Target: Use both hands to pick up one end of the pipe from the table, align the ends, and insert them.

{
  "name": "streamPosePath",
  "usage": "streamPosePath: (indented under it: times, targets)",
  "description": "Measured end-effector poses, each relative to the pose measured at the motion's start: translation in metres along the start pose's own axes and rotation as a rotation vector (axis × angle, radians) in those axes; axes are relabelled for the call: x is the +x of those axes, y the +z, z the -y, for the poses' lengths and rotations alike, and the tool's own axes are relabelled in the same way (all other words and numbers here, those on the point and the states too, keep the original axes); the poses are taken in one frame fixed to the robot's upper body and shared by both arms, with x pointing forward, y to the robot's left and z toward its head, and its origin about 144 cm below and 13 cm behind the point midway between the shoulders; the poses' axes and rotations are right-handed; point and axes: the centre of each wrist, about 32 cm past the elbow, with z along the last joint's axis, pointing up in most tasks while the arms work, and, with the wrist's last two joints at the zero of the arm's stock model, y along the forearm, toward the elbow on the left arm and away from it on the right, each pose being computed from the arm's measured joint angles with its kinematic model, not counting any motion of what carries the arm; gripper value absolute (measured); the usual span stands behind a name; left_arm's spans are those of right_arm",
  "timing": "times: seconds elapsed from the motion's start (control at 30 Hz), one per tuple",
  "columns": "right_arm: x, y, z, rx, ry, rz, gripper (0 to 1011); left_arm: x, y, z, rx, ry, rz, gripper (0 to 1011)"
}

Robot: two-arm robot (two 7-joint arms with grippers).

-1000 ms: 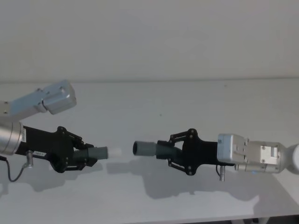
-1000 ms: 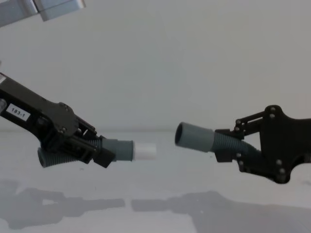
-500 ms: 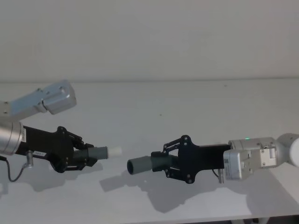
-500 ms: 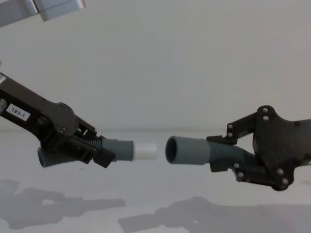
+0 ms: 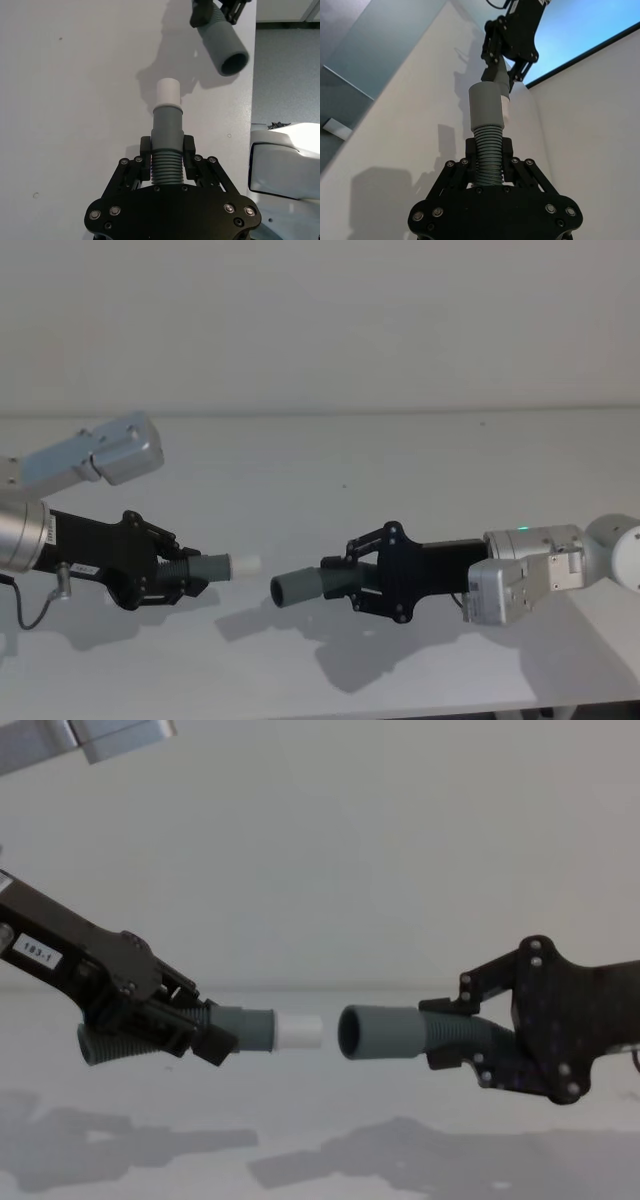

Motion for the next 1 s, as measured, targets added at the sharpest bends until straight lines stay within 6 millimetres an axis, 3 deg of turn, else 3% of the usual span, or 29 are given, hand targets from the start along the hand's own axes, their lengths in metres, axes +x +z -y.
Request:
streamPosePath:
  times: [1.0]
  targets:
    - [0.0001,-0.0080,0.0033,-0.111,-0.012,0.013,252,0.0000,0.0000,0.0000,0.000,0.000,0.000,335]
